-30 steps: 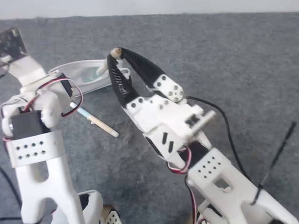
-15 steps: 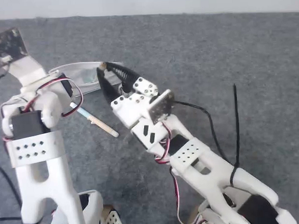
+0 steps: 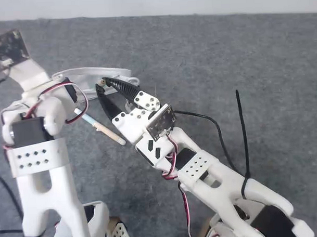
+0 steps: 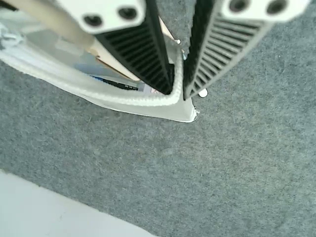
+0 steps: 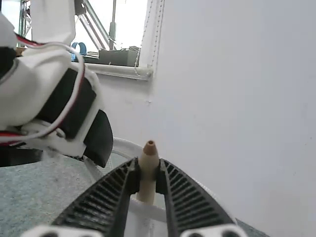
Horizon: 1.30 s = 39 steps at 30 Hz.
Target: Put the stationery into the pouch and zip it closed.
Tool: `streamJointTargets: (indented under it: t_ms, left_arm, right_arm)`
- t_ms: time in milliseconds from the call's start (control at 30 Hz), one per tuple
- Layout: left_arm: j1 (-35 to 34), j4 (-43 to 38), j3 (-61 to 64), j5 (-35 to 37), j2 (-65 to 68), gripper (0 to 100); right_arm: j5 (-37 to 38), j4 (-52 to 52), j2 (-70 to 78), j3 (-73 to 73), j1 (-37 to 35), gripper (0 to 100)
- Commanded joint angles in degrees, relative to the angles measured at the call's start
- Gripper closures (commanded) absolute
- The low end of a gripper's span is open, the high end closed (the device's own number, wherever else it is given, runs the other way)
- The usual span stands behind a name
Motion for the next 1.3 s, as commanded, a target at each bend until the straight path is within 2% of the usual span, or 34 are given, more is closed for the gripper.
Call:
streamJointTargets:
  t_ms: [0,233,467,867,1000,1267]
  left_arm:
    - [-0.4,-1.4,-0.5,0.3,-0.3,99]
    - [-0.4,-1.4,-0.5,0.3,-0.3,99]
    - [-0.4,-1.5,-0.6,0.3,-0.3,99]
    - [-0.6,-2.5,-0.5,0.4,-0.3,99]
    - [-4.6,-3.4,-1.1,0.6,-0.3,99]
    - [-14.2,-5.6,-1.9,3.9,-0.3,99]
  right_arm:
    - [1.1,-0.7,-0.3,0.4,-0.7,99.3]
    - [1.3,-0.8,-1.0,1.7,-0.7,99.1]
    - [1.1,-0.8,-8.7,6.8,-0.7,79.4]
    - [1.0,0.5,-21.5,12.6,2.7,79.3]
    - [-3.6,10.8,-22.2,9.8,5.1,79.3]
    - [-17.9,45.1,-21.5,-5.5,7.9,79.4]
